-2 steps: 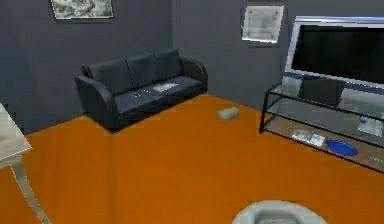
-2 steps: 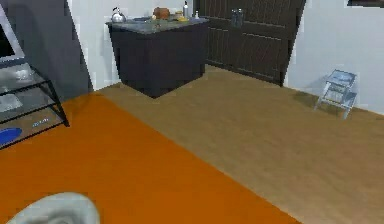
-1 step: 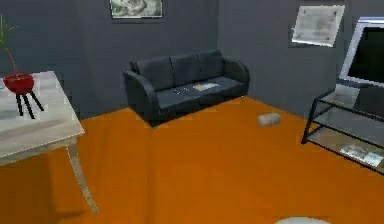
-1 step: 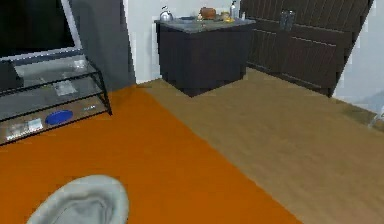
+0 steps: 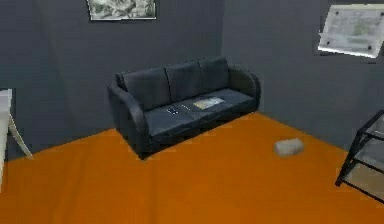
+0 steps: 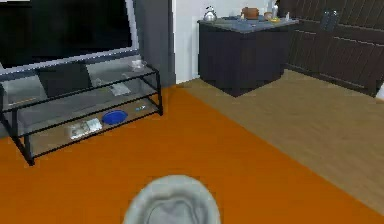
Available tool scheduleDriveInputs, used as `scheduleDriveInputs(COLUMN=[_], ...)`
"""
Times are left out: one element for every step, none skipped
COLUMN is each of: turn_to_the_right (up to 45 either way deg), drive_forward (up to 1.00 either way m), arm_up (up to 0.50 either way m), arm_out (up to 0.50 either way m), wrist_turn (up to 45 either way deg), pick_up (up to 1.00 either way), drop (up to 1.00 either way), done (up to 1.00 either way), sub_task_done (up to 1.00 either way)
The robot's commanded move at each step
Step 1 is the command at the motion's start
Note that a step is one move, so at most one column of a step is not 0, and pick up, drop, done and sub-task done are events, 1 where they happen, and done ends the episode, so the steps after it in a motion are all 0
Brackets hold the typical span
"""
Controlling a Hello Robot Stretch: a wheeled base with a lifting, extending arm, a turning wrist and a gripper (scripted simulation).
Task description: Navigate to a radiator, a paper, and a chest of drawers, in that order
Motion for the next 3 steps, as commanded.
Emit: scheduleDriveInputs(turn_to_the_right=[3.0, 0.0, 0.0], drive_forward=[0.00, 1.00, 0.55], arm_up=[0.00, 0.00, 0.00], arm_out=[0.00, 0.00, 0.00], wrist_turn=[0.0, 0.0, 0.0], pick_up=[0.00, 0.00, 0.00], drop=[0.00, 0.00, 0.00], done=[0.00, 0.00, 0.00], sub_task_done=[0.00, 0.00, 0.00])
